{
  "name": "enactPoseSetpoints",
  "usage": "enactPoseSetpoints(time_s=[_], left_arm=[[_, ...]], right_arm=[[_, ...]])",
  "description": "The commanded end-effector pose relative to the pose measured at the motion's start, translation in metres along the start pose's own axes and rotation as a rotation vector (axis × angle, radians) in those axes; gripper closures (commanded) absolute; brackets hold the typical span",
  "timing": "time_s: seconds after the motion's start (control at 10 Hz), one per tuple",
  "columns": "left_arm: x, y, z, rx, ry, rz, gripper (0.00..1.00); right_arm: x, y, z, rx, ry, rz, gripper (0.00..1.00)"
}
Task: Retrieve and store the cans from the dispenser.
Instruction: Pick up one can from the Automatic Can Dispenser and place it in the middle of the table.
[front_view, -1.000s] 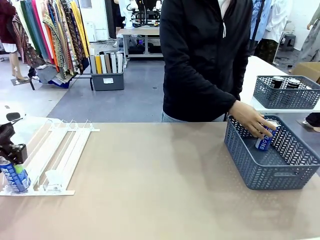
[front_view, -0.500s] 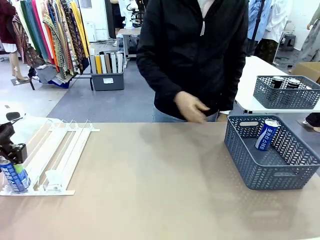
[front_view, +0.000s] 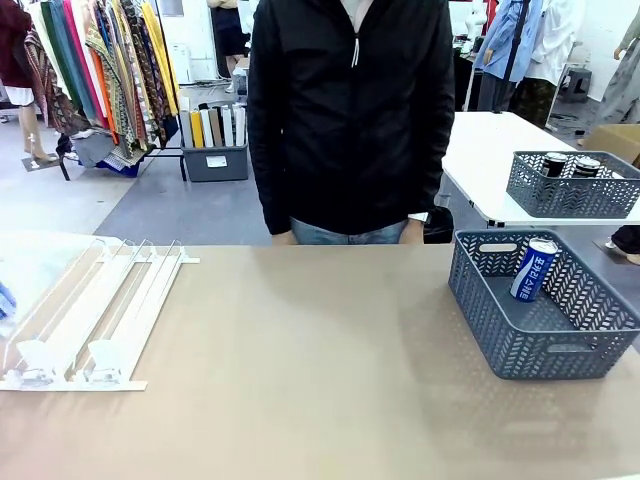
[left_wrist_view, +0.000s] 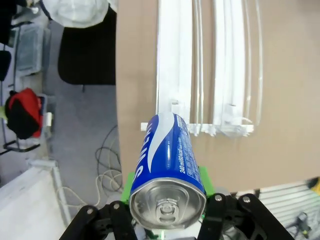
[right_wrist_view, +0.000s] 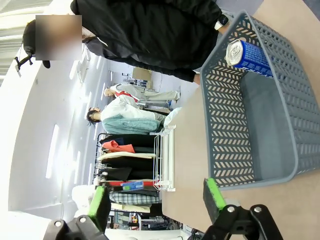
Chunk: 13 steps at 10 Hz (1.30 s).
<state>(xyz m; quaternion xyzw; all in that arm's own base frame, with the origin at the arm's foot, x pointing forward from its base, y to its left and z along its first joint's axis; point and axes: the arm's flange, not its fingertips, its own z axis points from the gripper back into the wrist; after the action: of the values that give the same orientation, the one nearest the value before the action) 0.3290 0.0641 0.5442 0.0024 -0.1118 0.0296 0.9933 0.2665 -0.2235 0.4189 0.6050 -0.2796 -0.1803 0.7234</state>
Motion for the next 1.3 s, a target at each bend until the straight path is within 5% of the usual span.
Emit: enactPoseSetpoints(time_s=[0.0,0.3,0.4,0.5,0.7,0.9,1.2], left_arm=[[-0.015,0.014,0.052,-0.096,-0.103,0.000,1.00],[-0.032,0.039,0.075,-0.183,-0.188,0.027,1.00],[-0.030,0.052,0.071,-0.243,-0.188,0.079,1.00],[-0.037,0.035,0.088,-0.137,-0.180,0.037,1.00],[-0.037,0.035,0.088,-0.137,-0.180,0.037,1.00],[-0.026,0.033,0.070,-0.262,-0.108,0.077,1.00],[0.004,-0.122,0.078,-0.235,-0.070,-0.246,1.00]], right_arm=[[0.001,0.002,0.001,0.004,0.003,0.012,0.00],[0.001,0.002,0.001,0.004,0.003,0.012,0.00],[0.001,0.002,0.001,0.004,0.003,0.012,0.00],[0.001,0.002,0.001,0.004,0.003,0.012,0.00],[0.001,0.002,0.001,0.004,0.003,0.012,0.00],[0.001,0.002,0.001,0.004,0.003,0.012,0.00],[0.001,0.002,0.001,0.004,0.003,0.012,0.00]])
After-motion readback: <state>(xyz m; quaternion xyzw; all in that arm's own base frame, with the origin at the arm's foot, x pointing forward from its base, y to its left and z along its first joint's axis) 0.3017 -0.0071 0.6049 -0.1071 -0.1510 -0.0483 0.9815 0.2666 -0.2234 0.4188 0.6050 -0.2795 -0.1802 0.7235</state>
